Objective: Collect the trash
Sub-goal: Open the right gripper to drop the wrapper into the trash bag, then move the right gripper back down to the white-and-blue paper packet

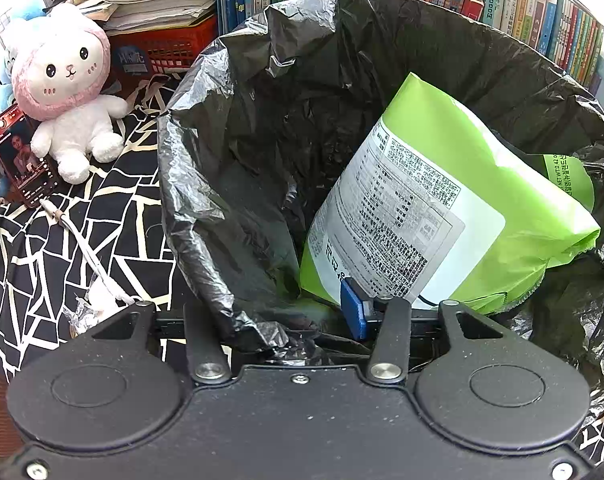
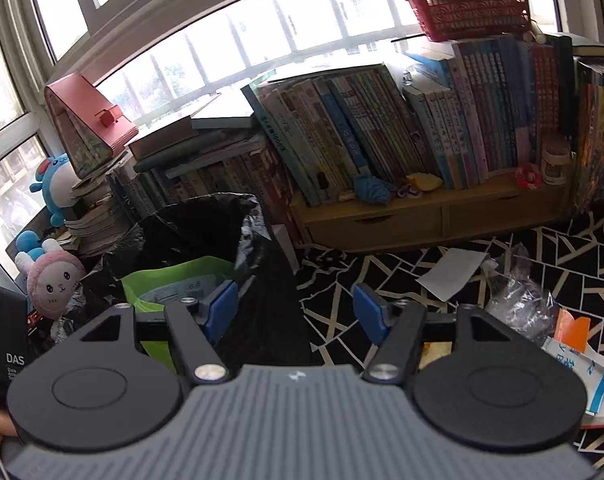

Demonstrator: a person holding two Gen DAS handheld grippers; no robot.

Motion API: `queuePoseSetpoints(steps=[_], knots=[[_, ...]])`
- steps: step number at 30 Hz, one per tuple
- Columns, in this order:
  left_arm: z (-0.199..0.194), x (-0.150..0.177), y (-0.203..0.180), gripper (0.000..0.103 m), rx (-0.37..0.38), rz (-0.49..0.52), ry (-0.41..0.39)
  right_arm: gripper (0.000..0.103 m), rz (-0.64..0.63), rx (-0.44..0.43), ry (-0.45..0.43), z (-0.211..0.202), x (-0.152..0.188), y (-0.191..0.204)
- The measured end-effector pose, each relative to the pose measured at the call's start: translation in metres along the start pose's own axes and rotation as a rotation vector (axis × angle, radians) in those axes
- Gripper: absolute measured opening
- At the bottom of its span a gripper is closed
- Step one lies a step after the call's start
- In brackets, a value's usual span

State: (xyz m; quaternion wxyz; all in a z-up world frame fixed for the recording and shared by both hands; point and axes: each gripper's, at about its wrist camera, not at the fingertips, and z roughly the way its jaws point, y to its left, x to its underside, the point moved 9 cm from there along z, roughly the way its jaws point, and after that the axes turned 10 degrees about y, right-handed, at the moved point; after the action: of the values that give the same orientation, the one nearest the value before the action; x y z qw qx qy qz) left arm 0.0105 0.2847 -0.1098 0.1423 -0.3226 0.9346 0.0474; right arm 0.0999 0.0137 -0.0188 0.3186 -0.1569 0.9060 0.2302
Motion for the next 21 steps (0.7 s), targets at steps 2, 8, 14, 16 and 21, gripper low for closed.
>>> queuePoseSetpoints(steps=[2,8,14,16,21], knots=[[0.000,0.000,-0.001,0.045,-0.003,0.000,0.000,0.076,0.024,0.015,0.001,-0.001,0.005,-0.012],[-0.001,-0.001,-0.001,0.046,-0.012,0.004,-0.001,0.078,0.088,0.079,0.000,-0.009,0.020,-0.055],[-0.001,-0.002,-0.002,0.046,-0.024,0.009,-0.004,0.080,0.143,0.168,-0.001,-0.014,0.040,-0.099],[-0.001,-0.002,-0.002,0.046,-0.031,0.008,-0.007,0.081,0.151,0.204,0.002,-0.014,0.047,-0.112],[-0.001,-0.002,-0.003,0.046,-0.041,0.008,-0.014,0.082,0.174,0.275,0.023,-0.008,0.062,-0.140]])
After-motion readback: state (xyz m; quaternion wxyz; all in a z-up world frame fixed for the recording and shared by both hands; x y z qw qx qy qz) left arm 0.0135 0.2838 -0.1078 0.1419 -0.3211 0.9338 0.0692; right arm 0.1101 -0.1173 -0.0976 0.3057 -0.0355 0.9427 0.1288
